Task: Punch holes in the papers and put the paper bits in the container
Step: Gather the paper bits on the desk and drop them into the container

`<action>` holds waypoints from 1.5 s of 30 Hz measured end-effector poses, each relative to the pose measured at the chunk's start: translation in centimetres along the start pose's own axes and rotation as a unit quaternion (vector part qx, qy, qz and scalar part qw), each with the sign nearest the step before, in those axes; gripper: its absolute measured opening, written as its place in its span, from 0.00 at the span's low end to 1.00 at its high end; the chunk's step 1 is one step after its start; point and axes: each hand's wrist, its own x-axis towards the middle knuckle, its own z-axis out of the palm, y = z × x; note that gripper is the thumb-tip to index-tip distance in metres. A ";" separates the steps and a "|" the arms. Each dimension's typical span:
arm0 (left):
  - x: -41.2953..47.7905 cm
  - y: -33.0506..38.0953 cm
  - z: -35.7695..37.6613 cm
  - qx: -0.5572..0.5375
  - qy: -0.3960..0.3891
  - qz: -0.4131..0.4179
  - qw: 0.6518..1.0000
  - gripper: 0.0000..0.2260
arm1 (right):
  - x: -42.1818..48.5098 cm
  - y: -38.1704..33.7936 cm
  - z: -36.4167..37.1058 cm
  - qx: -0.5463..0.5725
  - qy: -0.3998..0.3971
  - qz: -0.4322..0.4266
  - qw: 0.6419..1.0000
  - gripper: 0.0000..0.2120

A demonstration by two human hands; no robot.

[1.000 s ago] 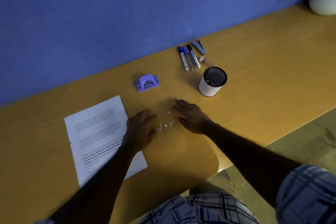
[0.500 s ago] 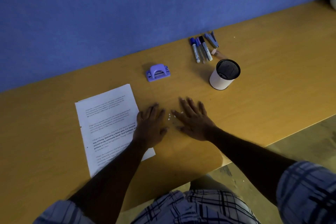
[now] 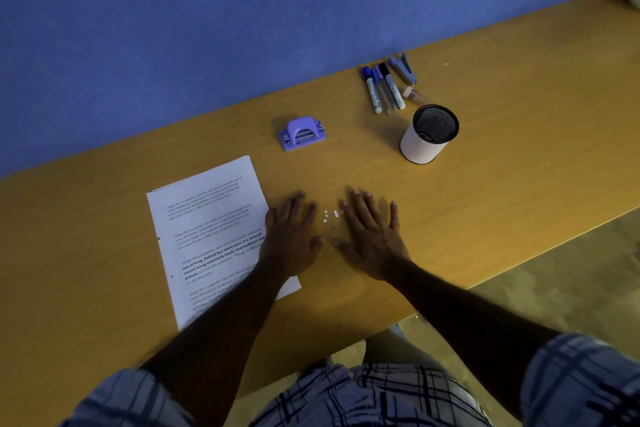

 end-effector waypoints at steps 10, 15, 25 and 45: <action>0.1 -0.3 0.0 -0.020 0.004 0.001 1.000 0.31 | 0.2 0.0 -1.2 0.107 0.034 -0.002 0.994 0.28; 0.1 -0.4 -0.3 -0.095 0.053 -0.009 0.994 0.21 | 1.2 1.1 -2.4 0.162 0.096 0.037 0.981 0.18; 2.2 0.9 -0.9 -0.173 0.119 -0.052 0.976 0.17 | 3.7 1.4 -2.8 0.183 0.041 0.044 0.981 0.19; 1.8 -1.2 -0.7 -0.209 0.131 -0.048 0.968 0.12 | 3.7 -0.1 -1.3 0.215 0.100 0.147 0.960 0.22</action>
